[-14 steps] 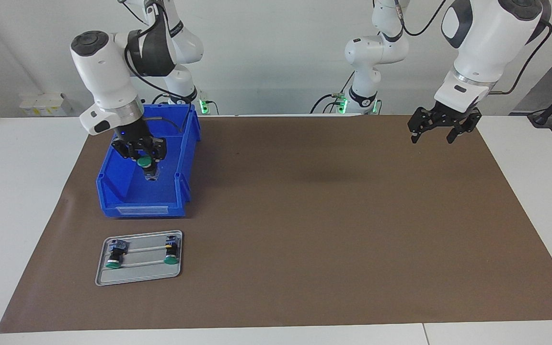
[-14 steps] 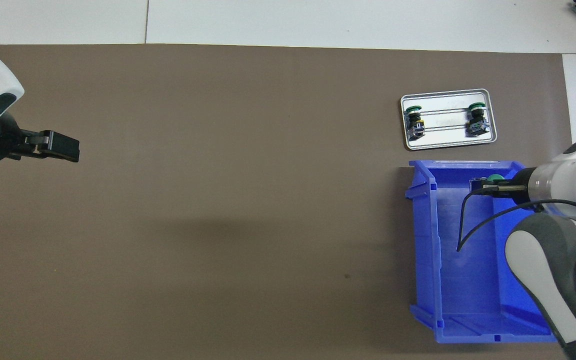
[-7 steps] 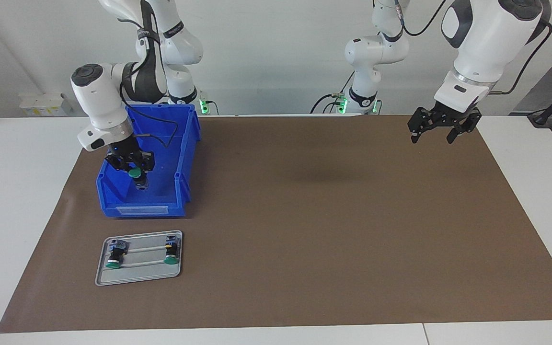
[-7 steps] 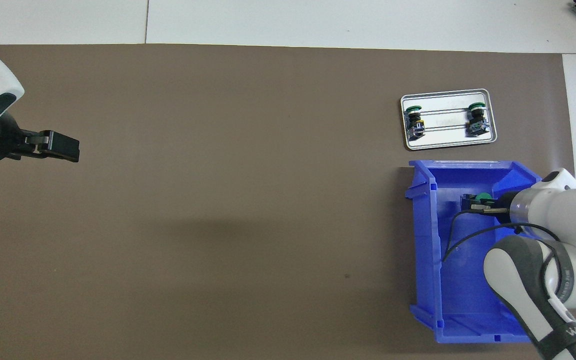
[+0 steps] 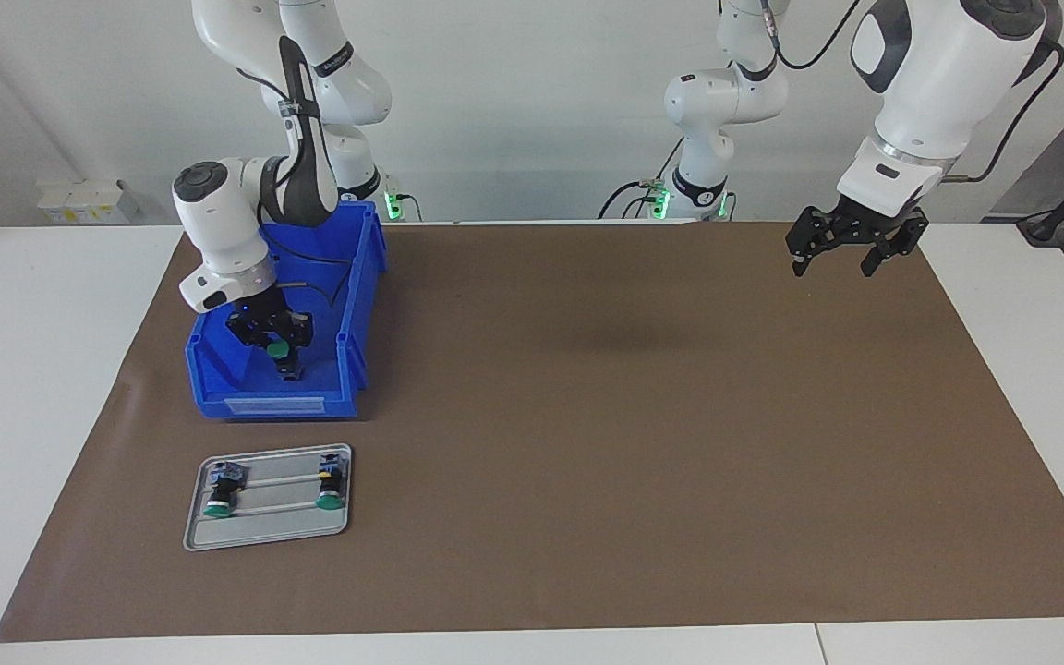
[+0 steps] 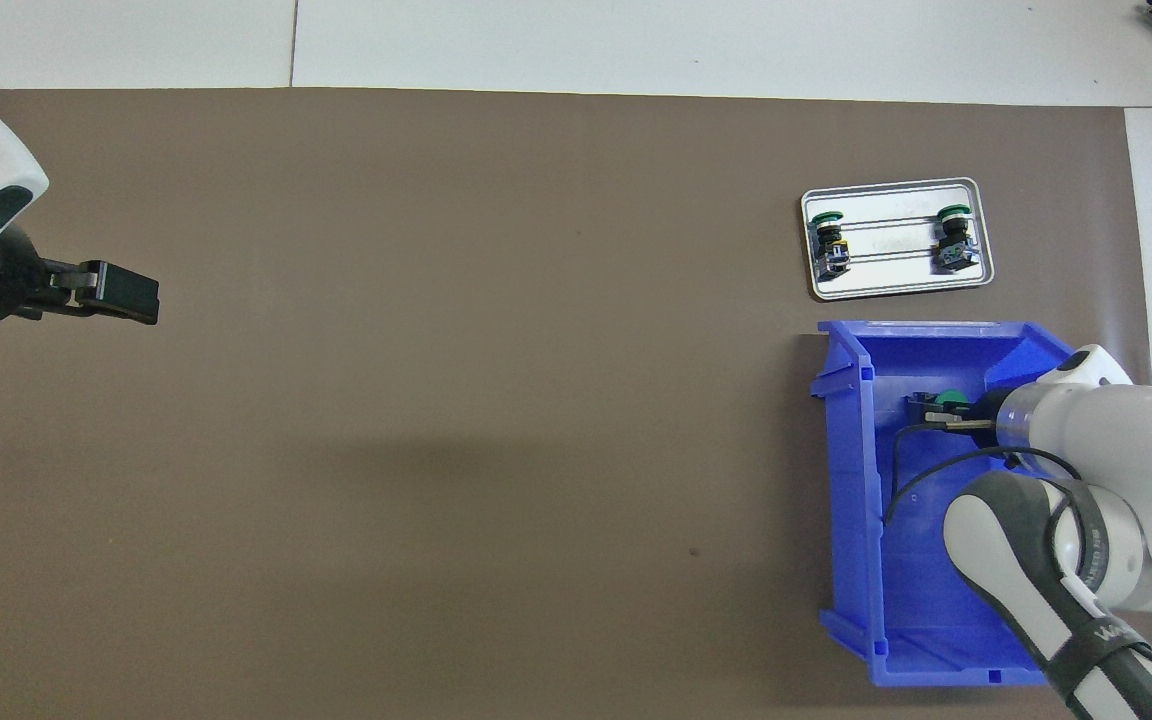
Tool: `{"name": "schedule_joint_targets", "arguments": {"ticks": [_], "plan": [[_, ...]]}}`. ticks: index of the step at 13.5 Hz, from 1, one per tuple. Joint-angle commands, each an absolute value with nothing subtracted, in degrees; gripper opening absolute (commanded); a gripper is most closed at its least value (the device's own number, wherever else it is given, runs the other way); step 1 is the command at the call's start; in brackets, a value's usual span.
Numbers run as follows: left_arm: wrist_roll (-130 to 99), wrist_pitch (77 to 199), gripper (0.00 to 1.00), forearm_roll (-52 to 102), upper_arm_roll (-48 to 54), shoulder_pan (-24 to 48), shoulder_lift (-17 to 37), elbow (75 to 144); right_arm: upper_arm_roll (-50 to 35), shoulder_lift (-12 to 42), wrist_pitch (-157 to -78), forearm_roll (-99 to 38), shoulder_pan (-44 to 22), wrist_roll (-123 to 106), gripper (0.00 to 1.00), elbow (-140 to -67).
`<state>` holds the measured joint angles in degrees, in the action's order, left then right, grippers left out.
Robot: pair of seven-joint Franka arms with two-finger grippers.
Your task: Place and press button with both arms
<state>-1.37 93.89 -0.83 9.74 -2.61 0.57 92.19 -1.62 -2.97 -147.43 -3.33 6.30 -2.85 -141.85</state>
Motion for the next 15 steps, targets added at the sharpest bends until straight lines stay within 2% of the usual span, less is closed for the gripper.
{"name": "schedule_joint_targets", "arguments": {"ticks": [1, 2, 5, 13, 15], "plan": [[-1.8, 94.0, 1.00, -1.8, 9.8, -2.8, -1.0, 93.9, -2.3, -2.9, -148.2, -5.2, 7.0, -4.3, 0.94, -141.7], [-1.8, 94.0, 1.00, -1.8, 9.8, -2.8, -1.0, 93.9, -2.3, -3.2, -148.0, -5.2, 7.0, -4.2, 1.00, -141.4], [-1.8, 94.0, 1.00, -1.8, 9.8, -2.8, -1.0, 93.9, -2.3, -5.3, -142.9, -5.2, 7.0, -4.3, 1.00, -137.3], [-1.8, 94.0, 1.00, -1.8, 9.8, -2.8, -1.0, 93.9, -2.2, -5.8, -108.5, -0.5, 6.3, 0.3, 1.00, -108.7], [-1.8, 94.0, 1.00, -1.8, 9.8, -2.8, -1.0, 93.9, -3.2, -6.2, -102.2, 0.9, 5.8, 6.2, 1.00, -105.1]]}}
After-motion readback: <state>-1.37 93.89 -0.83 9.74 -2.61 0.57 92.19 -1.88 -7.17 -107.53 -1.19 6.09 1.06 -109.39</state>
